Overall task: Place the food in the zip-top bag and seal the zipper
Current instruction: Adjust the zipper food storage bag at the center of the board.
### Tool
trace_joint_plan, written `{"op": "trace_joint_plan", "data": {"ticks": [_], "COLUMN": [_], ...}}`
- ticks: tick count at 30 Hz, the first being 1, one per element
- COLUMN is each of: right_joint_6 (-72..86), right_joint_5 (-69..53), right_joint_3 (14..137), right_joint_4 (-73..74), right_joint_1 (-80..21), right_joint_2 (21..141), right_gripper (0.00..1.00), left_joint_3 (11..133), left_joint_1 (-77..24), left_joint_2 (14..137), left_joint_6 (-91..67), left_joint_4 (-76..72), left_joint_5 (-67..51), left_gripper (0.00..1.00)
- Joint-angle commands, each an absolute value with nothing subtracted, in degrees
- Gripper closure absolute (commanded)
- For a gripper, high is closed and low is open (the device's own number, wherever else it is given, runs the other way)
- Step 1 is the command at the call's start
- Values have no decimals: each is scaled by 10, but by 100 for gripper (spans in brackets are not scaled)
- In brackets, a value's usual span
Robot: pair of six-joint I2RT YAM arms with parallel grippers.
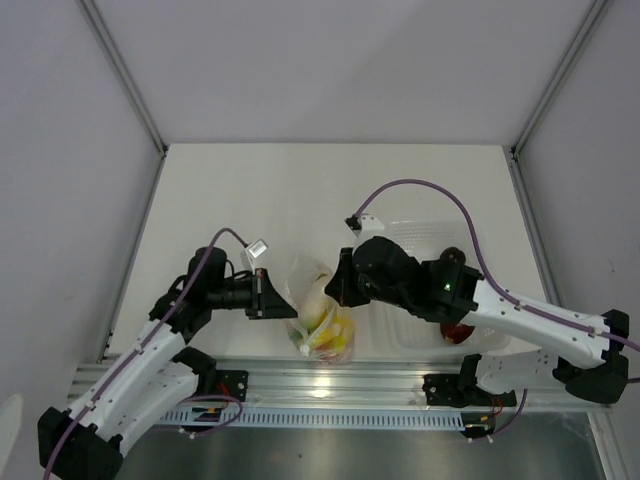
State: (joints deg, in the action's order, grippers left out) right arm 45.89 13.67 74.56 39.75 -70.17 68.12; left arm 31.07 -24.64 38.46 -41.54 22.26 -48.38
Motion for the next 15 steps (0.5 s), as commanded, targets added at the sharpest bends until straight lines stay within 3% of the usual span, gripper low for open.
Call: {"op": "trace_joint_plan", "data": {"ticks": [1,9,15], "right_joint_6": [471,467,488], "right_joint_5": [138,161,151], "right_joint_3": [719,777,727], "right_joint_4": [376,396,347], "right_joint_1": [-681,-697,-702], "right_joint_2": [686,678,683], "right_gripper": [100,100,100], "left_joint_3": [299,480,343], "left_joint_1": [-249,-249,-249], "left_joint_2": [385,321,337], "left_joint_6": [-413,-414,-418], "left_joint_4": [197,291,226], "left_joint_5": [-500,-491,-502], "left_gripper": [99,100,100]}}
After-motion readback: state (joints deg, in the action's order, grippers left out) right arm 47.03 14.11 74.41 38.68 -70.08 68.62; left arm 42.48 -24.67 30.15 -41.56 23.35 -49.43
